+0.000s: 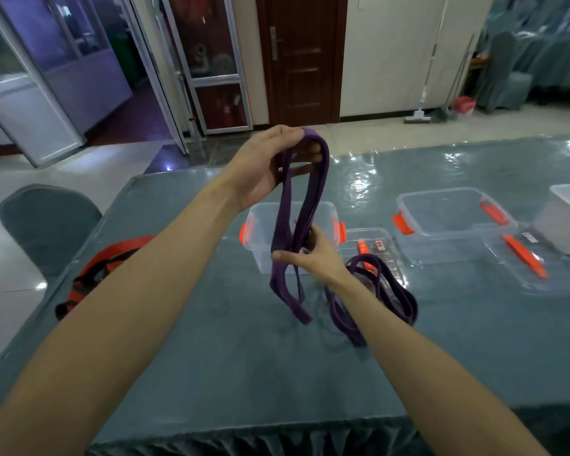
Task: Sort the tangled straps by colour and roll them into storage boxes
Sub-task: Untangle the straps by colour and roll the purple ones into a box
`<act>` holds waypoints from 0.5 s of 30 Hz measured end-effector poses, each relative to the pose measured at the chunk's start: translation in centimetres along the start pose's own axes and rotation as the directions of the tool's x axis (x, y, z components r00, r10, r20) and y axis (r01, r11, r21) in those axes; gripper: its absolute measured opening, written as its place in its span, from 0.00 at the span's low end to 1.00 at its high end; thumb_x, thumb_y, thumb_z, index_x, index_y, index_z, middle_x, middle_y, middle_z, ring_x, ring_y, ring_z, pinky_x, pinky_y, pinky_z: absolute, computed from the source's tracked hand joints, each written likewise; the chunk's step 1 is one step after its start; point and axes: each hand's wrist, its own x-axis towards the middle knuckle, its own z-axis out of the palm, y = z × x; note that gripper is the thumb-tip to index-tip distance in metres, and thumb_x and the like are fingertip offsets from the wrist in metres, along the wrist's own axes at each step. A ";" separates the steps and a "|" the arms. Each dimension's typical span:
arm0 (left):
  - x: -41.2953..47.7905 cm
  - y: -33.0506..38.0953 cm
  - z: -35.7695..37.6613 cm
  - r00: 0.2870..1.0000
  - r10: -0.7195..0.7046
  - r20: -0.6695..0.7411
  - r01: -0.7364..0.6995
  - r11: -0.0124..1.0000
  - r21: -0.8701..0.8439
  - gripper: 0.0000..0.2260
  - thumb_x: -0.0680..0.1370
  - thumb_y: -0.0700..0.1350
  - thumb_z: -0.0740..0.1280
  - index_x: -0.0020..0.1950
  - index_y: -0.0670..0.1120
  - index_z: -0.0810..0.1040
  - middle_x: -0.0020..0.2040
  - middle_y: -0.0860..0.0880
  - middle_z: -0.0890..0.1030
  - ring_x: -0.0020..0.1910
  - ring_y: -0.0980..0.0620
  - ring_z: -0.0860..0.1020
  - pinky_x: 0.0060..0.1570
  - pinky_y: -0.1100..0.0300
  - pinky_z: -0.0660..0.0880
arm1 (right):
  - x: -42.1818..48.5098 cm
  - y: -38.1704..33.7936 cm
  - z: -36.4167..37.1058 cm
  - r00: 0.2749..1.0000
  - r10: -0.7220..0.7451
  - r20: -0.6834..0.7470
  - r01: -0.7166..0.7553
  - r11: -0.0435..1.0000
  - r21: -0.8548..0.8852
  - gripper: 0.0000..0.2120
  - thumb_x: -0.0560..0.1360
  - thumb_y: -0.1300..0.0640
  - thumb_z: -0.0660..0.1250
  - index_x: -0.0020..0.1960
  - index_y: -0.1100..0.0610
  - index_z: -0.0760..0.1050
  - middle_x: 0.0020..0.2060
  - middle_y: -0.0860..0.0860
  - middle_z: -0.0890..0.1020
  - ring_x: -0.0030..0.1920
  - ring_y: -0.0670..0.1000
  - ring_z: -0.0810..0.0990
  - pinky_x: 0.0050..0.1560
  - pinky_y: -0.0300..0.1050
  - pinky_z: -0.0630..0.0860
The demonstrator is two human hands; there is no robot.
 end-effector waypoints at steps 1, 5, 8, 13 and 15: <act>0.4 0.0 0.8 1.000 0.016 -0.009 -0.016 1.000 -0.019 0.08 0.84 0.44 0.70 0.59 0.42 0.84 0.59 0.38 0.86 0.63 0.38 0.84 0.68 0.40 0.79 | 0.1 0.5 0.0 1.000 0.014 -0.022 -0.013 1.000 0.025 0.35 0.62 0.46 0.89 0.63 0.51 0.77 0.54 0.49 0.88 0.55 0.47 0.87 0.54 0.34 0.80; 2.0 1.9 3.4 0.997 0.079 -0.020 -0.080 0.991 -0.103 0.07 0.86 0.38 0.65 0.59 0.38 0.81 0.60 0.36 0.84 0.65 0.35 0.82 0.72 0.39 0.77 | 0.1 3.0 -0.3 0.992 0.115 -0.044 -0.114 0.993 0.034 0.20 0.69 0.57 0.86 0.56 0.59 0.82 0.50 0.56 0.89 0.53 0.56 0.89 0.59 0.59 0.85; 2.8 2.8 3.3 0.990 0.102 -0.094 -0.106 0.993 -0.043 0.11 0.86 0.42 0.65 0.54 0.41 0.86 0.53 0.41 0.87 0.58 0.41 0.85 0.68 0.42 0.80 | -0.5 4.9 -2.8 0.985 0.162 0.058 -0.164 0.986 0.041 0.07 0.77 0.63 0.76 0.55 0.62 0.83 0.42 0.60 0.89 0.47 0.60 0.90 0.56 0.61 0.86; -0.6 -1.8 -5.3 0.812 -0.002 -0.584 0.409 0.715 0.566 0.12 0.85 0.52 0.68 0.52 0.45 0.85 0.37 0.46 0.87 0.42 0.43 0.85 0.53 0.47 0.79 | -0.4 4.9 -12.1 0.977 0.183 0.107 -0.153 0.957 -0.246 0.08 0.76 0.55 0.78 0.53 0.56 0.83 0.38 0.61 0.87 0.34 0.53 0.86 0.41 0.56 0.85; -3.5 -6.1 -8.2 0.752 -0.235 -0.616 0.627 -0.031 0.778 0.12 0.82 0.50 0.73 0.57 0.43 0.87 0.51 0.39 0.89 0.54 0.39 0.85 0.56 0.49 0.80 | 0.4 3.9 -15.1 0.979 0.167 0.114 -0.097 0.883 -0.459 0.11 0.72 0.52 0.79 0.51 0.55 0.84 0.39 0.59 0.87 0.33 0.54 0.85 0.41 0.57 0.85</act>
